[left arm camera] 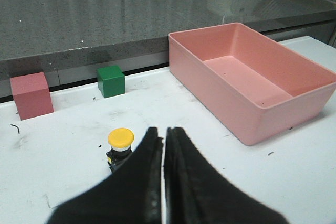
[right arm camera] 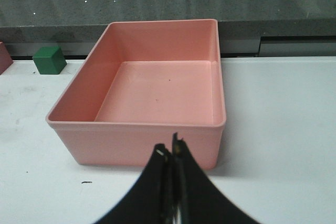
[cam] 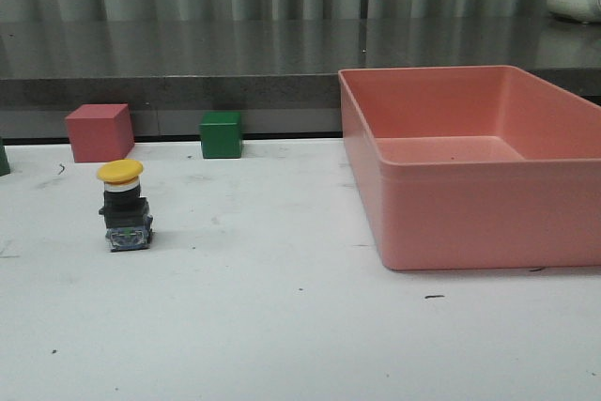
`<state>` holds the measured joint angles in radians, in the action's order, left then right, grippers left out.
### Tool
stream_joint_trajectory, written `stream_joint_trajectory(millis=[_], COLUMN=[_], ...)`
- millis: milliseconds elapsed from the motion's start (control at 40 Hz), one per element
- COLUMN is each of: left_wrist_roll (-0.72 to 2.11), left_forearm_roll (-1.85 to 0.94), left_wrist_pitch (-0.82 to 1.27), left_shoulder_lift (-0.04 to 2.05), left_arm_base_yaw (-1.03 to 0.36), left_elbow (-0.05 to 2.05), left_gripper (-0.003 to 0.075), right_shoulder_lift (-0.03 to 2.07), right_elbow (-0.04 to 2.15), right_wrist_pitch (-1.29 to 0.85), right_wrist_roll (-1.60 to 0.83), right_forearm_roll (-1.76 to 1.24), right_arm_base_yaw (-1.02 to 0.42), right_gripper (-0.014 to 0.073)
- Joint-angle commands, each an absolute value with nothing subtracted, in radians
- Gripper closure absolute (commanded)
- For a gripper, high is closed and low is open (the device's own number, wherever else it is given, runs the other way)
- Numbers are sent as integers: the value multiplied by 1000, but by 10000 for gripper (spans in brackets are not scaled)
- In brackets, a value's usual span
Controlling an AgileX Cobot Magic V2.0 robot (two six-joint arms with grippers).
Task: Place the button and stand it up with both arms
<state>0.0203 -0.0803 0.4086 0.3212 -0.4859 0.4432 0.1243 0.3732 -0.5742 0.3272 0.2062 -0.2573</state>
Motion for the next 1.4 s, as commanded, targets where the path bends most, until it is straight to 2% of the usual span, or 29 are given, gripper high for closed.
stream_joint_trajectory(millis=[0, 300, 1075, 1225, 1375], left_wrist_roll=[10, 10, 10, 8, -12], left_forearm_roll=[-81, -80, -72, -51, -49], left_wrist_pitch=[402, 484, 478, 387, 241], left_shoulder_lift=[243, 33, 28, 15, -30], left_arm_base_yaw=[-490, -490, -490, -471, -344], left_elbow=[456, 454, 454, 421, 328], left_gripper=[734, 734, 734, 734, 734], right_shoulder_lift=[136, 136, 136, 136, 136], right_elbow=[398, 398, 398, 398, 398], right_wrist_pitch=[-493, -493, -493, -493, -493], right_wrist_roll=[316, 316, 316, 316, 316], right_forearm_roll=[228, 228, 228, 228, 228], right_arm_base_yaw=[-251, -251, -251, -251, -251], right_gripper=[655, 655, 655, 655, 655])
